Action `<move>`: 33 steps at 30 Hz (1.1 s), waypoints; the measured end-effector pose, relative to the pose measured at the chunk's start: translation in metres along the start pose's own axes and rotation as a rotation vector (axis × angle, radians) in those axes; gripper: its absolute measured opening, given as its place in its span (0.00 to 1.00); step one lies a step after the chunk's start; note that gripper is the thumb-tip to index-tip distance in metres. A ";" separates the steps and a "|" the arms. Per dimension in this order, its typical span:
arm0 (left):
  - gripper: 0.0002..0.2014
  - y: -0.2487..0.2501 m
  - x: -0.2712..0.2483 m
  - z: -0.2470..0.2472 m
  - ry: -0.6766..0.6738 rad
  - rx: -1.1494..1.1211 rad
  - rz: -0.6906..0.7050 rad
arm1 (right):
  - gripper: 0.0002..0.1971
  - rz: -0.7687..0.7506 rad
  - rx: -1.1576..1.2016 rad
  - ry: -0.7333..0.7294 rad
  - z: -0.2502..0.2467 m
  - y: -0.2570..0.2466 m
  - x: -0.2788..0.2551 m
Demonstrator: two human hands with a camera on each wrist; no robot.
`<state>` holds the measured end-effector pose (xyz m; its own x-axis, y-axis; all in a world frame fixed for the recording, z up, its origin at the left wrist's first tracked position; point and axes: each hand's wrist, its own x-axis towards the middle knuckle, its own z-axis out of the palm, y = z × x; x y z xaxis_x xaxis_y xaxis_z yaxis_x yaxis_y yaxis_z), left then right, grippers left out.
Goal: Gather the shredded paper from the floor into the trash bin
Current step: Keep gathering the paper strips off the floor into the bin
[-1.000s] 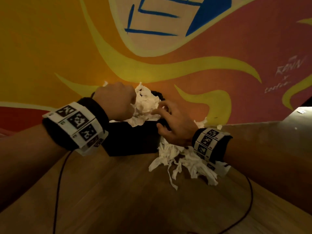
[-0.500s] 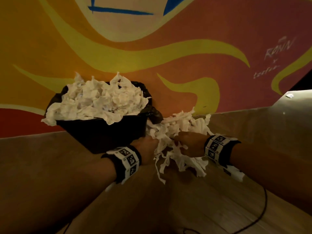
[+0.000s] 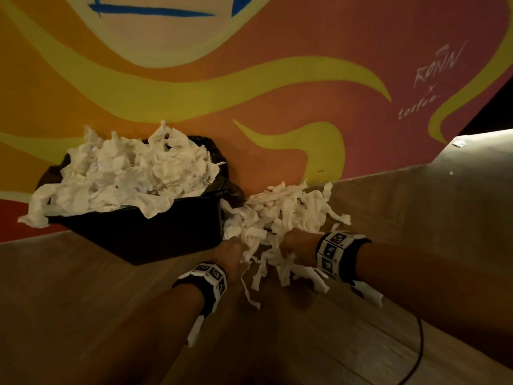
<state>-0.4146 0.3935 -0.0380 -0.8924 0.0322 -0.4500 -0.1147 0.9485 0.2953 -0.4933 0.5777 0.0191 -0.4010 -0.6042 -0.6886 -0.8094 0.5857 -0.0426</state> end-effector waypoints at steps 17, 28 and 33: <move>0.11 -0.024 -0.054 -0.017 0.523 -0.648 -0.088 | 0.14 -0.217 0.138 0.856 -0.026 -0.031 -0.015; 0.13 -0.052 -0.077 -0.010 0.483 -0.506 -0.037 | 0.10 -0.258 0.493 0.796 -0.034 -0.063 -0.018; 0.13 -0.070 -0.086 -0.006 0.496 -0.527 -0.037 | 0.15 -0.118 0.570 0.498 -0.032 -0.067 -0.019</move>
<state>-0.3321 0.3223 -0.0149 -0.9624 -0.2626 -0.0691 -0.2322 0.6642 0.7106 -0.4453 0.5325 0.0580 -0.5810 -0.7732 -0.2541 -0.5668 0.6084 -0.5554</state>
